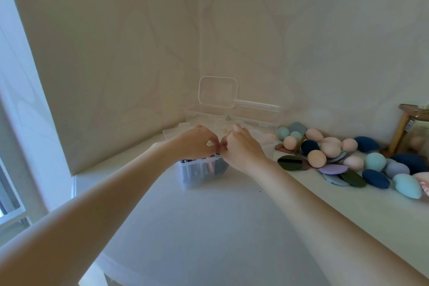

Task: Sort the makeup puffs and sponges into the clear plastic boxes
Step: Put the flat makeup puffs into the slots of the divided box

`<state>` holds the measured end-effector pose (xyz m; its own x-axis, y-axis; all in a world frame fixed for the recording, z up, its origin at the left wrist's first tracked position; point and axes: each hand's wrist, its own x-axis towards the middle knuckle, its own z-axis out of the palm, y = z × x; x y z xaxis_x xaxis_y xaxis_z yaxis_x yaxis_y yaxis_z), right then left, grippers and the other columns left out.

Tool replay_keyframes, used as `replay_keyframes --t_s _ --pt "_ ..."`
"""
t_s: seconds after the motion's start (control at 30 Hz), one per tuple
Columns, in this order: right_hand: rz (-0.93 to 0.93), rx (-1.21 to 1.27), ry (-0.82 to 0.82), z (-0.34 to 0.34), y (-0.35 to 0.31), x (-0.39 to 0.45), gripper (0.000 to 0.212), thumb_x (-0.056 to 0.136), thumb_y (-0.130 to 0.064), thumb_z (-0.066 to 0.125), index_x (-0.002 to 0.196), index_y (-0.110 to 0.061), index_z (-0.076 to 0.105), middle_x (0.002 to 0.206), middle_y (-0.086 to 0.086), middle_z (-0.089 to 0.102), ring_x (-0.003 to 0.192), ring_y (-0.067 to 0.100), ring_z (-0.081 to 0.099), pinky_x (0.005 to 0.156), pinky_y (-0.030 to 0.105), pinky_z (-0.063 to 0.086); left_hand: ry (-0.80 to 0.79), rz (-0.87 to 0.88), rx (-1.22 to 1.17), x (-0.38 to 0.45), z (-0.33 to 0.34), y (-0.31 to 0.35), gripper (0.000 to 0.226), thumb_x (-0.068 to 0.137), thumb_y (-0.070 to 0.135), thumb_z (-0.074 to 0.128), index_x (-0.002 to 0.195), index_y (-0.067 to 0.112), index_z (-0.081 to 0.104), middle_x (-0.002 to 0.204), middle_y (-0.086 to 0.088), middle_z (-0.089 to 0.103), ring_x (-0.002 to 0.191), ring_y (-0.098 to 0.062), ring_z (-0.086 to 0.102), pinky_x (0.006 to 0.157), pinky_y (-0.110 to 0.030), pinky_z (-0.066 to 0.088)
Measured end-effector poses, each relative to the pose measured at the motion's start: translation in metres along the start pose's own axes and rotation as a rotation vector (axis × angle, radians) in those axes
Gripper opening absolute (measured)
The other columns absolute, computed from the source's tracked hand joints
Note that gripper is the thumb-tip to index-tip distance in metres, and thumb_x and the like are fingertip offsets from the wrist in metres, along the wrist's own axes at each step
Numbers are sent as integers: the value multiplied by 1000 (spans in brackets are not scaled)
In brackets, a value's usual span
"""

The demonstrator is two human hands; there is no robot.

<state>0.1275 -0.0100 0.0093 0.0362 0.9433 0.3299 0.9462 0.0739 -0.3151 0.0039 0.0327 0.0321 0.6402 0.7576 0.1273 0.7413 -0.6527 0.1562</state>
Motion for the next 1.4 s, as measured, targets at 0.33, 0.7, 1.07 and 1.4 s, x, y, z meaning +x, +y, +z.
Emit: replay_keyframes --t_s 0.33,0.7,1.07,1.4 --pt "161 317 132 -41 27 -2 36 91 1 39 97 -12 72 100 -3 59 74 9 52 74 23 48 -13 -20 9 5 2 2 24 92 20 43 109 16 60 93 5 57 114 -18 43 91 -29 34" --pt "429 -292 -38 4 120 -23 28 98 -19 38 123 -13 50 126 14 52 114 33 48 95 37 38 -30 12 110 6 3 0 32 92 22 37 115 29 60 109 6 63 122 -18 41 108 -39 29" --pt "259 217 678 -45 69 -12 17 86 5 51 102 1 55 112 17 46 89 29 52 63 16 26 -66 35 144 7 2 3 30 92 24 38 112 30 59 113 8 64 103 -18 47 102 -36 32" --pt "-78 292 371 -7 7 -1 20 86 -1 57 104 -4 48 91 1 44 79 16 44 74 33 42 -114 39 152 4 4 1 40 94 19 31 117 34 59 124 7 59 116 -21 49 104 -37 34"
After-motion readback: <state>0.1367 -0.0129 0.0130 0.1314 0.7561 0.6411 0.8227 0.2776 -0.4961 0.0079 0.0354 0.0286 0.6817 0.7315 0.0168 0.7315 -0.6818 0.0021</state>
